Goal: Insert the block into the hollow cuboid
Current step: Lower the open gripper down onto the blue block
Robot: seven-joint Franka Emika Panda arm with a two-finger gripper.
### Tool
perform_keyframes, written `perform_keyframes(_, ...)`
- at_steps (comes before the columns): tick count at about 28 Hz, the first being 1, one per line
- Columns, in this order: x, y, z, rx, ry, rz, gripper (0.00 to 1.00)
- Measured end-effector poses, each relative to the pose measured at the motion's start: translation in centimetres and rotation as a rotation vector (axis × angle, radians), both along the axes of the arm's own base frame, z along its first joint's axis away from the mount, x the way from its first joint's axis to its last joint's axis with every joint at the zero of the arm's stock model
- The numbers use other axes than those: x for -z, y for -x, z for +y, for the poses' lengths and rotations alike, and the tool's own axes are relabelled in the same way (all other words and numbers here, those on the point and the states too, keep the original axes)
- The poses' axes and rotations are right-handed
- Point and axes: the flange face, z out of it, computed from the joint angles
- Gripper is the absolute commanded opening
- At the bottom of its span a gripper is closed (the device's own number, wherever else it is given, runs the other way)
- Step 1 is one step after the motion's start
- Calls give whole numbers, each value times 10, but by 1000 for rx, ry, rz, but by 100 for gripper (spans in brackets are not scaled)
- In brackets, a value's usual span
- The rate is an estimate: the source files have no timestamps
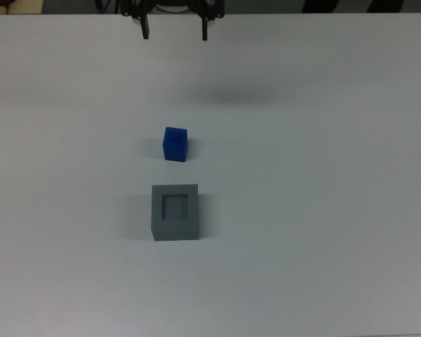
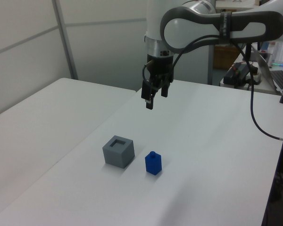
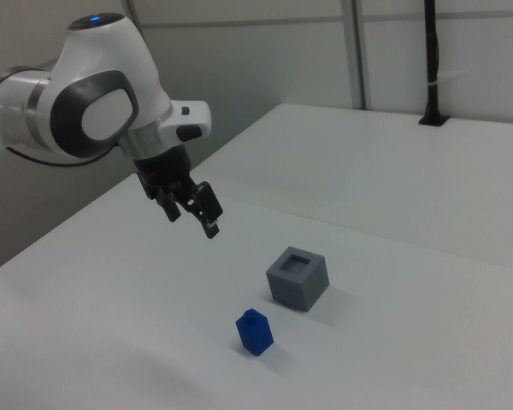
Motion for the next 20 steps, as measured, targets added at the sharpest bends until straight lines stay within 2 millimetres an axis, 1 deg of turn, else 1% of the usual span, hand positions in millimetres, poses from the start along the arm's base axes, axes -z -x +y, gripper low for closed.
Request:
perform_keyframes(2,1,0,-1,5,0,1,100)
perform_keyframes(4,5,-2,-6,23,-1,9,100)
perform_keyframes(7,21,-10,-18,46,1,38,100)
perform_keyframes(10,42,-20,-24,57,3,67,100)
perform_keyframes(14,72,-37,-24,52,5,79,100)
perform_keyframes(20,125,-44,-24,-25,14,116,100)
